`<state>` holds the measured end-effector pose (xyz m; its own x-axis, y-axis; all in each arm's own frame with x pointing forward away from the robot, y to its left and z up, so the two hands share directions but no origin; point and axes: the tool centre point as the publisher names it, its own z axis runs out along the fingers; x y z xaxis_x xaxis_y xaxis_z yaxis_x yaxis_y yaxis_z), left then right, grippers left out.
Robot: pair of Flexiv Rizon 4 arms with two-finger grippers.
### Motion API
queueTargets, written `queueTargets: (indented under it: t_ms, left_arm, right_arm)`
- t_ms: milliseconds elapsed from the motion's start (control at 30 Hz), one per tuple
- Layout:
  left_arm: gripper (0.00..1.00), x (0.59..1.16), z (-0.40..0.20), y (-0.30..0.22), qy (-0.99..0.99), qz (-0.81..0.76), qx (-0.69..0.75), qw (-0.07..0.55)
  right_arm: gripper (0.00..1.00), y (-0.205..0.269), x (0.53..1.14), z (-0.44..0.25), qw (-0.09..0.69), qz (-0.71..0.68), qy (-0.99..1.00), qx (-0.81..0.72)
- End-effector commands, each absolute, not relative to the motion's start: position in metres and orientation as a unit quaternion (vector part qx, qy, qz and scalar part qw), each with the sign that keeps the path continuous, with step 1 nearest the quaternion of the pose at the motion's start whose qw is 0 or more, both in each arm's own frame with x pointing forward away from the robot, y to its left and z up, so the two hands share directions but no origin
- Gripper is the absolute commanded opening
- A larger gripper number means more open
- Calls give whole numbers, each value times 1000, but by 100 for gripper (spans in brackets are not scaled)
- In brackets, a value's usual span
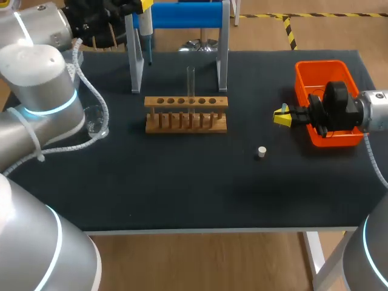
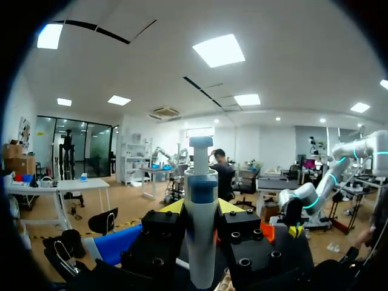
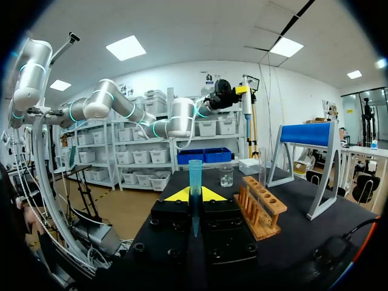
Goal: Invert the test tube, pick up the pipette, mount the tip to pipette, aspirate from beaker and dispense into the tube, eject the tip, return the pipette, and cap with the stopper.
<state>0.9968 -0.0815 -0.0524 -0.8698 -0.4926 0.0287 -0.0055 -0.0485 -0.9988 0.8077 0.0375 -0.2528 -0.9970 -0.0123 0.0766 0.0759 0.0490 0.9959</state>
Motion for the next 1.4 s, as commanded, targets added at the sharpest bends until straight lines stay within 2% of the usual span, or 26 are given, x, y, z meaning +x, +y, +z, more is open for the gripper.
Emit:
queueTargets:
  t_ms: [33, 333, 667, 1400]
  left_arm:
    - [0, 984, -35, -83, 685, -715, -92, 104]
    - [0, 934, -3, -123, 700, -705, -60, 100]
    - [0, 891, 1, -160, 689, -716, -48, 102]
    - [0, 851, 8, -179, 683, -726, -23, 79]
  right_arm:
    - [0, 37, 807, -253, 31, -689, -724, -22]
    - [0, 37, 807, -253, 31, -689, -724, -22]
    - [0, 37, 807, -253, 31, -689, -724, -22]
    - [0, 37, 807, -253, 31, -689, -724, -22]
